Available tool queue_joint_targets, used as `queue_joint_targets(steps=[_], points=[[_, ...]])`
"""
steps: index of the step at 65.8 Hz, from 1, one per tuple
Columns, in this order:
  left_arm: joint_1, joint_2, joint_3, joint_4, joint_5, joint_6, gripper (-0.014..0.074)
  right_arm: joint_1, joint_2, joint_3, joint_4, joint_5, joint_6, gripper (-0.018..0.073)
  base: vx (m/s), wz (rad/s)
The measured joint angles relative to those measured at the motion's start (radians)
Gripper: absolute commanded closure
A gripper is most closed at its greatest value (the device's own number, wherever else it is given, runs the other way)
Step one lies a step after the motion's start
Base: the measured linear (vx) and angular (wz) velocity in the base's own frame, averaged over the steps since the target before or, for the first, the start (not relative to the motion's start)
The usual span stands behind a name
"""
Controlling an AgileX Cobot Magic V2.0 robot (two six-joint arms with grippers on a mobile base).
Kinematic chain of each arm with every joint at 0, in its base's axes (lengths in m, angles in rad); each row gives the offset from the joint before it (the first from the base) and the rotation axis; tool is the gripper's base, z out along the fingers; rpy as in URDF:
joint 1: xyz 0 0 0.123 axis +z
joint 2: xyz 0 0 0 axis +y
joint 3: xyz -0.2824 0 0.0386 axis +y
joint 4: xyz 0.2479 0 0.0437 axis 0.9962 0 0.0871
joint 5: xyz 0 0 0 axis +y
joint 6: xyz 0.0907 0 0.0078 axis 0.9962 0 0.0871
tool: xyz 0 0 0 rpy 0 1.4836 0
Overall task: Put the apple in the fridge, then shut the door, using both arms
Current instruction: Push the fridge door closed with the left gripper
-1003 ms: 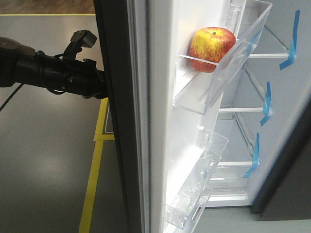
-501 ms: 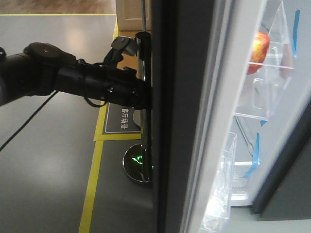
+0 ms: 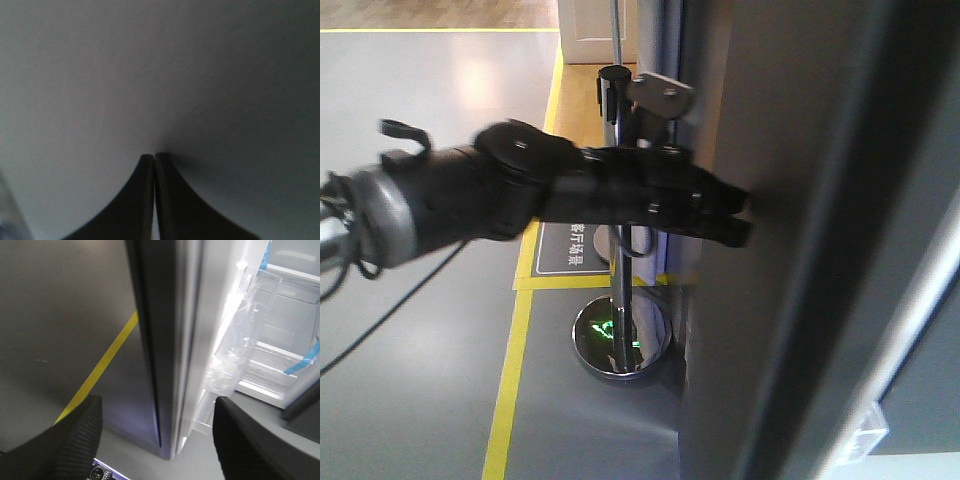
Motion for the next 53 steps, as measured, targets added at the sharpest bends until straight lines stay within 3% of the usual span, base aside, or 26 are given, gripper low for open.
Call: queue_joint_targets(steps=[31, 53], points=[[-0.139, 0.272, -0.361, -0.011, -0.060, 0.004, 0.0602, 0.000, 0.000, 0.000, 0.001, 0.000, 0.000, 0.0107, 0.00, 0.00], [-0.149, 0.346, -0.433, 0.017, -0.094, -0.026, 0.0602, 0.000, 0.000, 0.000, 0.001, 0.000, 0.000, 0.0107, 0.00, 0.00]])
